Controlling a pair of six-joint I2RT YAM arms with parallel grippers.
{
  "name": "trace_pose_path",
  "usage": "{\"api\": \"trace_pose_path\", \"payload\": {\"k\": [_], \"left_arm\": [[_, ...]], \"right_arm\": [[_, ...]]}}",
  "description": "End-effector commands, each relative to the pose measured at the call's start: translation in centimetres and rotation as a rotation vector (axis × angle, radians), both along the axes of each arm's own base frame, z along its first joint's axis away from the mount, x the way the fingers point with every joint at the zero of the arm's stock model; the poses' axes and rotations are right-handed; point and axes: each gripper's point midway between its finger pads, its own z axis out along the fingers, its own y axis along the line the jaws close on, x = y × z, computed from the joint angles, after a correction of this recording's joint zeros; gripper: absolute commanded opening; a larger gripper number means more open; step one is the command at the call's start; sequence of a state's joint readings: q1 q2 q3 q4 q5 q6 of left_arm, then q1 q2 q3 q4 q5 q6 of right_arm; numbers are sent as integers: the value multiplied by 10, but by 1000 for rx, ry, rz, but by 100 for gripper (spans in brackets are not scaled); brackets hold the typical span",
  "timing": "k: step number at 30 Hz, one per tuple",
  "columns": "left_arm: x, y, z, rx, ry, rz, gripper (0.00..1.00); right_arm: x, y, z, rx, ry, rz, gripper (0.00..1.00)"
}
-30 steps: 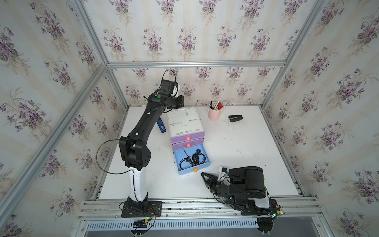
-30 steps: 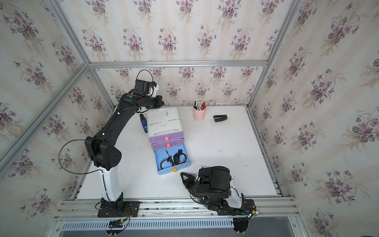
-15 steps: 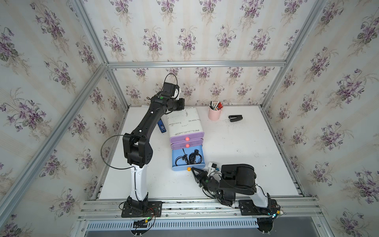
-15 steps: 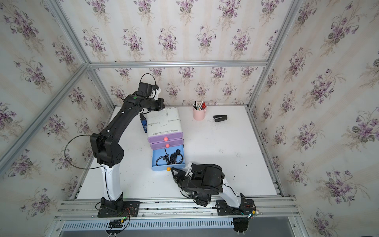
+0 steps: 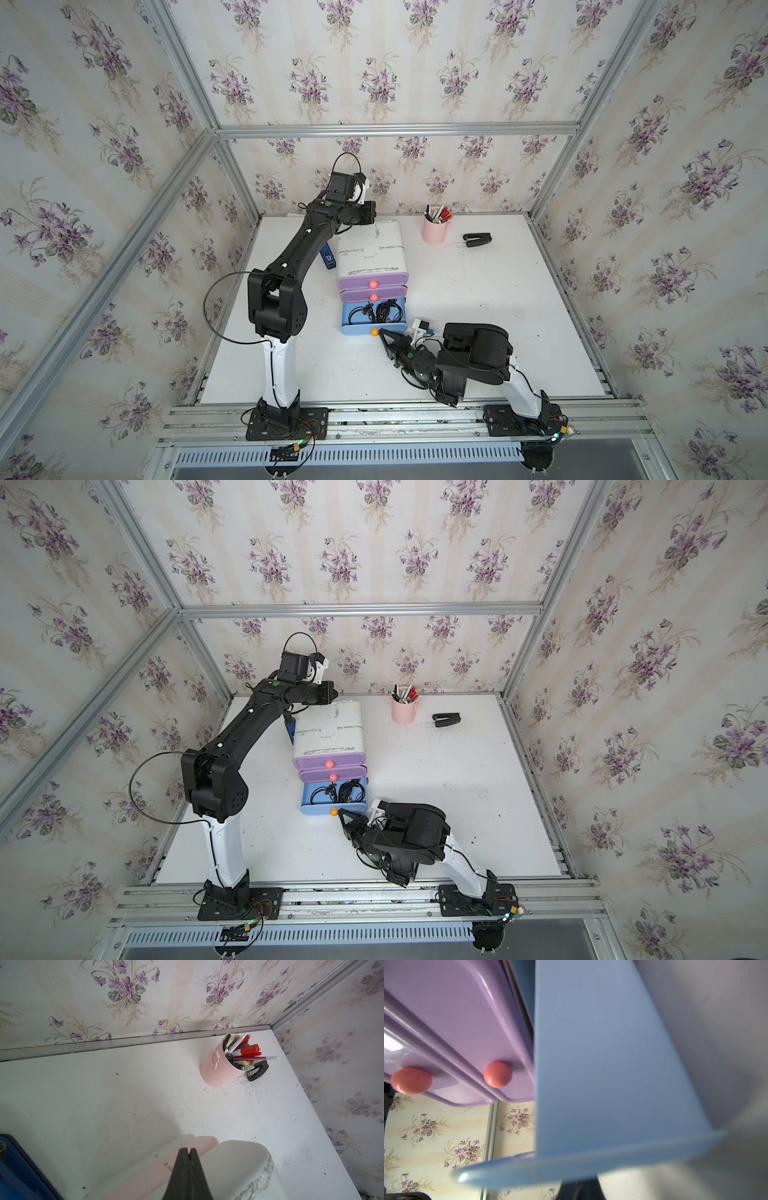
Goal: Place the wired earphones into the drawer by color
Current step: Close the drawer in the storage box.
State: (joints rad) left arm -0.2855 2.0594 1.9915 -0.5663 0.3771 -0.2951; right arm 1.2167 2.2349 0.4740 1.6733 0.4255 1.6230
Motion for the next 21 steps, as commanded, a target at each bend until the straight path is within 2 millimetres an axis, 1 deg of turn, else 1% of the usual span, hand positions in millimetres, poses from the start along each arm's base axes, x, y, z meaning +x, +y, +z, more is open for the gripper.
{"api": "trace_pose_path", "payload": {"k": [1,11,15,21], "left_arm": [[-37,4,-47,49,222,-35,0],[-44,-2,-52,10,243,-53,0],[-46,-3,-52,6,244,-64,0],[-48,-6,-49,-12,243,-80,0]], "right_arm": [[6,-2,10,95,-16,12,0],[41,4,23,123,-77,-15,0],[50,4,22,131,-81,-24,0],[57,5,20,135,-82,-26,0]]}}
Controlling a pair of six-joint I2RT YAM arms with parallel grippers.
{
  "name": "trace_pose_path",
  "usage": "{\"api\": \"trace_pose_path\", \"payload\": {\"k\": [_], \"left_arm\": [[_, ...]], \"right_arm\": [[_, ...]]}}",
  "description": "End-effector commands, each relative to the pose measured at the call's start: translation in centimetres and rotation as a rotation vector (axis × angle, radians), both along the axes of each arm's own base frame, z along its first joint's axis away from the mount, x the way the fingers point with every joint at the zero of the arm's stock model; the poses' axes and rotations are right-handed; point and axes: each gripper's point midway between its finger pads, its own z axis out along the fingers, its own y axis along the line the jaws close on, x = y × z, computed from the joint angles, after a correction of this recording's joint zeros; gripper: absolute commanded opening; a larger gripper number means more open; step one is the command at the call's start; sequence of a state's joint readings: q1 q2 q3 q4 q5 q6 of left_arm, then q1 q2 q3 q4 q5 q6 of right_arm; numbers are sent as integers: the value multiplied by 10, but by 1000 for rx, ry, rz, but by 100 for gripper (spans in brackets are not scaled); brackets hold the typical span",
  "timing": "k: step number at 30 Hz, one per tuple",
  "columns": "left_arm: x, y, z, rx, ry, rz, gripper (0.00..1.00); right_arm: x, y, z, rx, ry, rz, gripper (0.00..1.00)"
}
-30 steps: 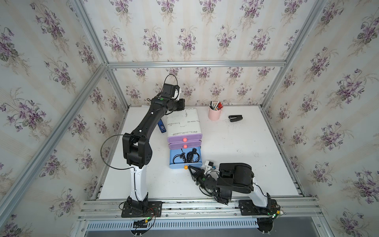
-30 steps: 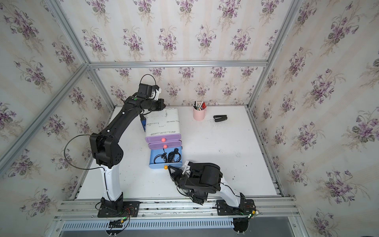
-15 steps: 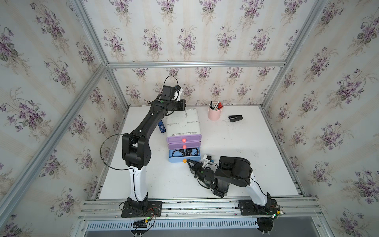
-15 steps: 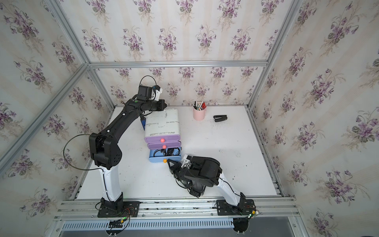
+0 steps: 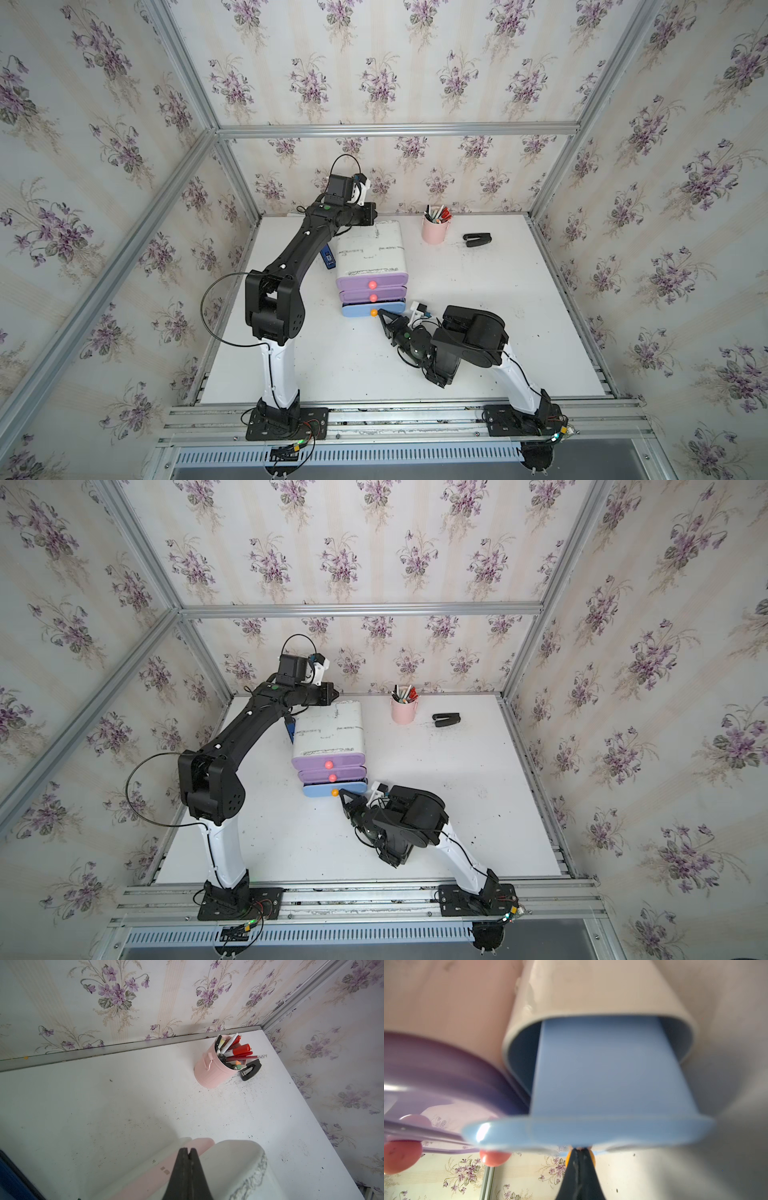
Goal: Place the wired earphones into the drawer by color
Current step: Close the drawer in the storage box.
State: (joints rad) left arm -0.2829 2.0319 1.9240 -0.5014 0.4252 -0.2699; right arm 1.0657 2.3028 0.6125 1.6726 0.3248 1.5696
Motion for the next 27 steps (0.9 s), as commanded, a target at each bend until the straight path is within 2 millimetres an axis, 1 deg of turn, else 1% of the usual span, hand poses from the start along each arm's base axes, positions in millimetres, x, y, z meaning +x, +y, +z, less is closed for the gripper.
{"api": "trace_pose_path", "payload": {"k": [1,8,13,17,18,19,20,23,24,26,27], "left_arm": [[-43,-1,-47,12,268,-37,0],[-45,-4,-48,-2,278,-46,0],[-46,-6,-47,-15,281,-57,0],[-46,-7,-38,-25,264,-56,0],[-45,-6,-34,-27,257,-51,2],[-44,-6,-30,-30,245,-47,7],[-43,-5,-25,-33,234,-42,14],[-39,-3,-6,-50,197,-31,47],[-37,-3,1,-55,184,-27,53],[-35,-2,13,-59,159,-26,63],[-35,-1,18,-60,148,-22,66]], "right_arm": [[-1,-1,14,103,-32,21,0],[6,-4,15,105,-37,8,0],[7,-7,17,100,-42,5,0],[6,-4,24,106,-58,25,0],[5,-3,27,109,-63,30,0],[4,-3,29,112,-66,34,4],[4,-3,32,117,-68,37,9],[1,-4,38,119,-75,42,20],[0,-5,39,119,-75,42,22],[-3,-6,41,119,-75,43,23],[-4,-6,42,121,-74,44,24]]}}
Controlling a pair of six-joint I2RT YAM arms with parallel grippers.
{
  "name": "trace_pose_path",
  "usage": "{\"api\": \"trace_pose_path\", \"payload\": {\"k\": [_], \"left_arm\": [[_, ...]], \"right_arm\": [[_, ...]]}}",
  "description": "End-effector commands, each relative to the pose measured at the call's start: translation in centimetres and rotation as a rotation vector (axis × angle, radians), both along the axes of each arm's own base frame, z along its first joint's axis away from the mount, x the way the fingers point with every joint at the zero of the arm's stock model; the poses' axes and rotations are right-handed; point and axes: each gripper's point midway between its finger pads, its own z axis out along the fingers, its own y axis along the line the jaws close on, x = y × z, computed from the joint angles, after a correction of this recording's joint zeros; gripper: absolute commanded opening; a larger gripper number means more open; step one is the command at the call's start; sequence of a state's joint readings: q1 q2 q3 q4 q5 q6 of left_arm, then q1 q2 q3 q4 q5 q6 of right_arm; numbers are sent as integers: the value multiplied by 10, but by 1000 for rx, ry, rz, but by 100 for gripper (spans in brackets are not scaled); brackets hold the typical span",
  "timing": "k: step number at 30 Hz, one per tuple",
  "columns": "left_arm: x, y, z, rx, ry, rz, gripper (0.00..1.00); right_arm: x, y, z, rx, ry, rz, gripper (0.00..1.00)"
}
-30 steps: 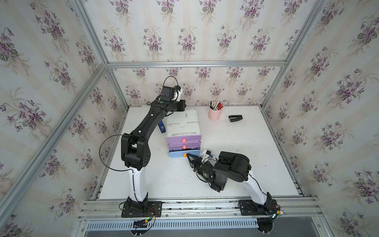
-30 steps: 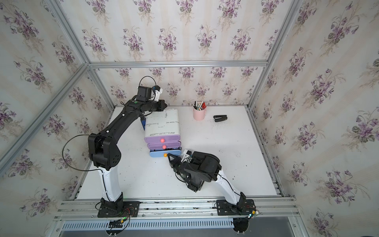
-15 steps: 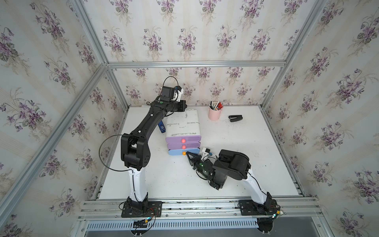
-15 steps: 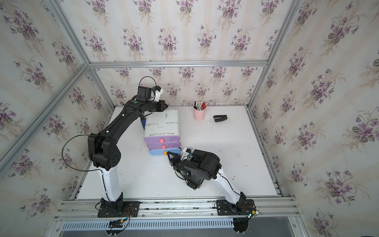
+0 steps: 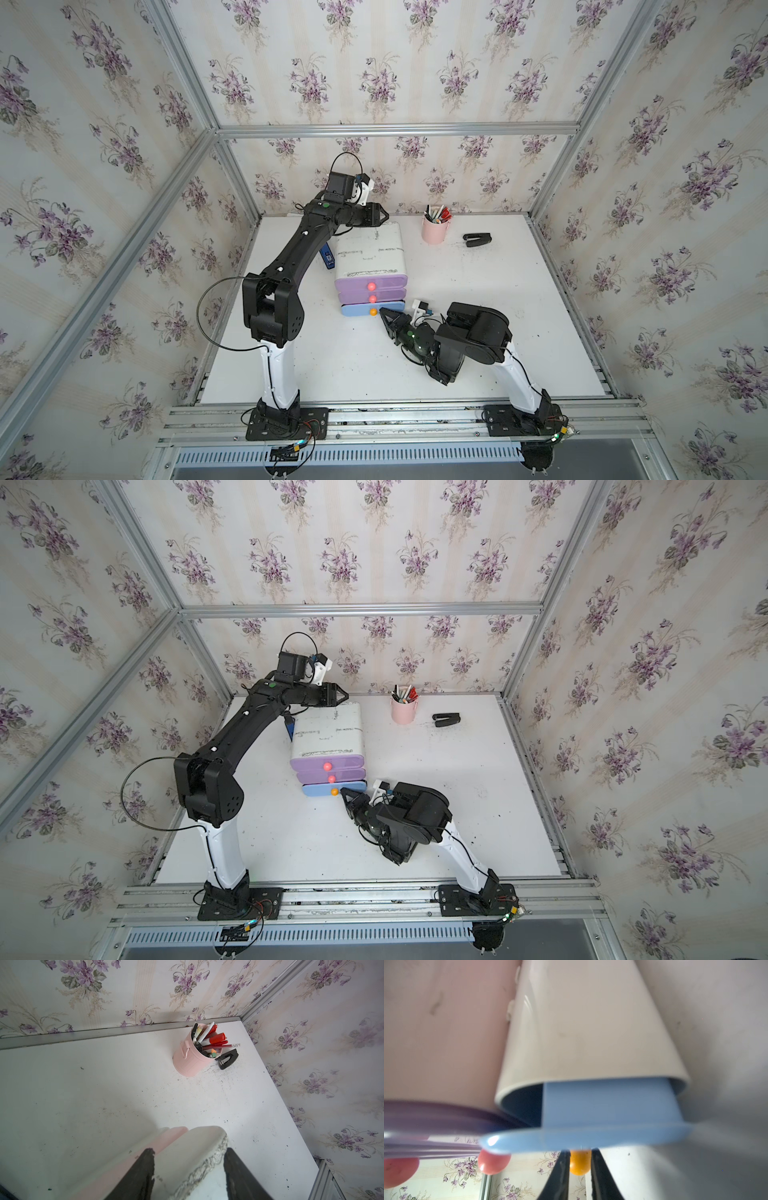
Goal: Place the wired earphones into the drawer by color
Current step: Close the drawer in the storage box, then reset both arms
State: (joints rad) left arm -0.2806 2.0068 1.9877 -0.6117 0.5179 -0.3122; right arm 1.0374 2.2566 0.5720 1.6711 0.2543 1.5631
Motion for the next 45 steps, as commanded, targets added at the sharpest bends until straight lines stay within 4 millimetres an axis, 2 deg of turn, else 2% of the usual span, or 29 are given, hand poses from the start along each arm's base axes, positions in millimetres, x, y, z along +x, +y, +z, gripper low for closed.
{"api": "trace_pose_path", "payload": {"k": [1,6,9,17,20,25,29,31,33,34,35,38,42,43,44,45], "left_arm": [[-13,7,0,14,75,19,68],[-15,6,29,-16,19,14,76],[-15,8,39,-18,2,20,79],[-24,14,69,-67,-30,29,80],[-35,16,90,-84,-62,23,80],[-66,30,148,-114,-182,34,82],[-100,43,180,-115,-255,51,83],[-119,58,195,-107,-303,92,83],[-139,74,210,-105,-364,132,88],[-158,85,226,-101,-430,158,89],[-170,96,234,-83,-478,192,92],[-199,133,236,19,-571,328,97],[-222,176,207,139,-552,476,100],[-226,184,197,153,-536,499,100],[-227,190,187,162,-513,517,100],[-228,196,179,169,-494,537,100]], "right_arm": [[-3,-1,35,122,-73,2,24],[-4,-2,40,124,-84,5,27],[-2,-3,38,122,-80,-3,26],[2,-5,39,122,-85,-21,21],[3,-4,42,137,-82,-17,20],[-1,-12,54,128,-109,-24,20],[-8,-18,61,125,-115,-1,20],[-14,-25,70,117,-132,8,20],[-20,-35,84,109,-167,12,20],[-25,-44,90,101,-181,8,21],[-28,-55,96,97,-188,-2,22],[-35,-94,112,87,-206,-48,27],[-32,-129,126,-41,-235,-72,39],[-27,-133,129,-143,-235,-72,45],[-19,-137,137,-304,-234,-80,58],[-13,-145,156,-452,-267,-106,70]]}}
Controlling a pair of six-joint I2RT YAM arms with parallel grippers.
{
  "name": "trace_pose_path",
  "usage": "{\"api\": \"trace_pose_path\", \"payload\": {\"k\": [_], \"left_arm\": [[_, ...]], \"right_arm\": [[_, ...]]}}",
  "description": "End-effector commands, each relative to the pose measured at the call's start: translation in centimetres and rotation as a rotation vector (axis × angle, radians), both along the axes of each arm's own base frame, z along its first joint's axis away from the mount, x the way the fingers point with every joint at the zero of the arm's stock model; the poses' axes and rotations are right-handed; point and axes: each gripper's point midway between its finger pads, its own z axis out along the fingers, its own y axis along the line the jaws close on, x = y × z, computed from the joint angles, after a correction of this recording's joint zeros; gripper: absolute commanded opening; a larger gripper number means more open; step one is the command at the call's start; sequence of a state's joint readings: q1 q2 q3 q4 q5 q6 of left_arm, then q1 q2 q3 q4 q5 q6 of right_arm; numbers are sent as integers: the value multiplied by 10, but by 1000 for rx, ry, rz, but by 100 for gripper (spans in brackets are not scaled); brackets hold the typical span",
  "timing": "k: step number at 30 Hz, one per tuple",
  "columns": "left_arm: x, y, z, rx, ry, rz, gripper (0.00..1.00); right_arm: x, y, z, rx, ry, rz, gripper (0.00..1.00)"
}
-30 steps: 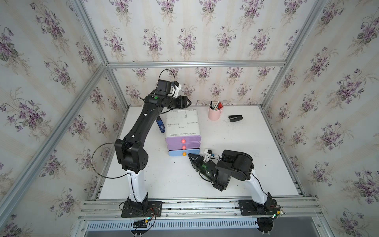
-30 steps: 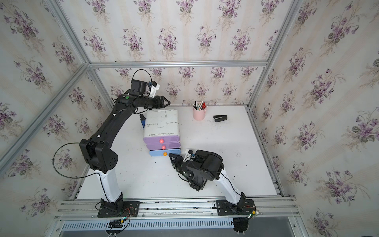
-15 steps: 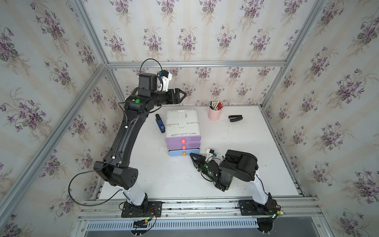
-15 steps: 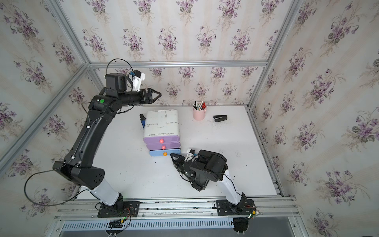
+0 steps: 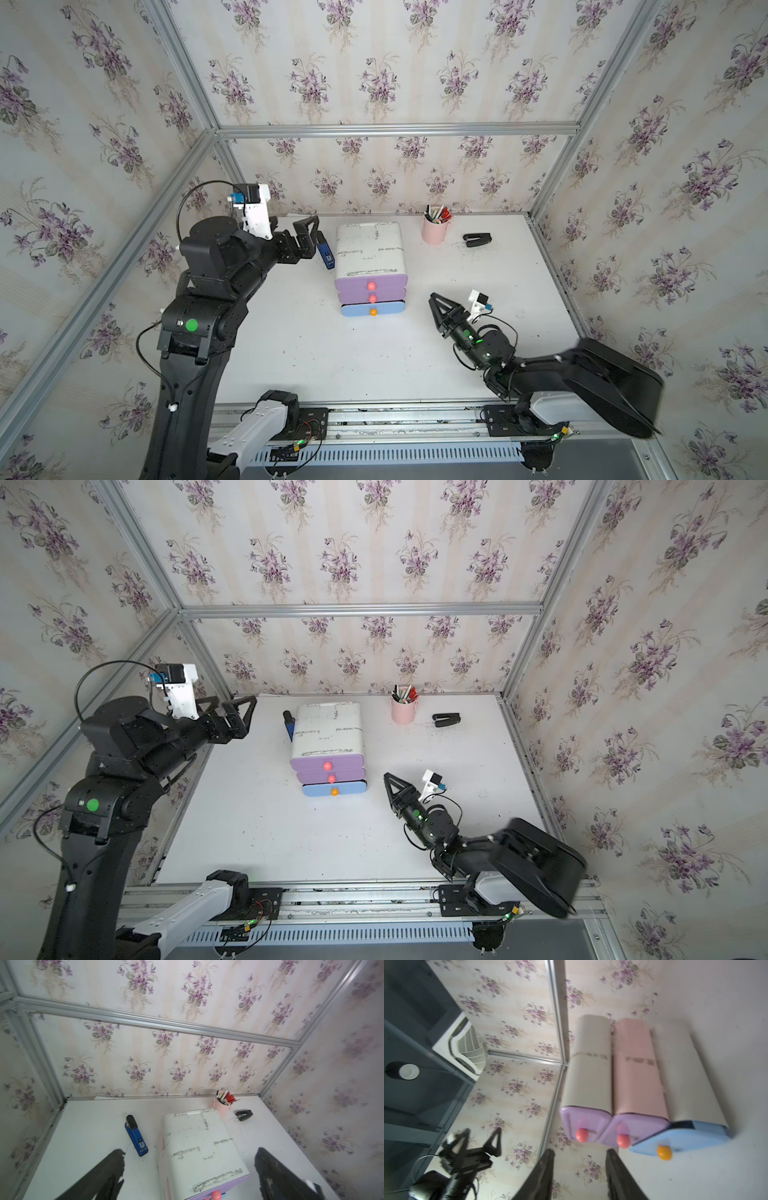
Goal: Place the wired earphones into the drawer by color
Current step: Reset both arms
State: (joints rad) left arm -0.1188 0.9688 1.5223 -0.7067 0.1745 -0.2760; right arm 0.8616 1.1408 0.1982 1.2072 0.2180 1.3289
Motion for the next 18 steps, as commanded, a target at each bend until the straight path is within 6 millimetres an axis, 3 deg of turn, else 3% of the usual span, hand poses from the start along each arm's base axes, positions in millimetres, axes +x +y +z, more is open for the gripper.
{"api": "trace_pose_path", "payload": {"k": [1,3,6,10,14,16,18], "left_arm": [[-1,29,-28,49,52,120,100],[6,42,-59,61,110,173,100],[18,57,-106,26,195,238,100],[31,71,-165,39,237,318,100],[39,89,-219,142,230,394,100],[45,90,-233,175,157,384,100],[52,89,-240,196,64,375,100]], "right_arm": [[12,-14,-8,-621,10,-73,80],[27,-31,36,-740,-67,-101,88],[54,-68,59,-1029,-50,-215,94],[69,-114,66,-1328,-47,-450,100],[73,-153,66,-1351,-78,-642,100],[80,-182,50,-1318,-53,-724,100],[86,-198,29,-1312,-57,-762,100]]}}
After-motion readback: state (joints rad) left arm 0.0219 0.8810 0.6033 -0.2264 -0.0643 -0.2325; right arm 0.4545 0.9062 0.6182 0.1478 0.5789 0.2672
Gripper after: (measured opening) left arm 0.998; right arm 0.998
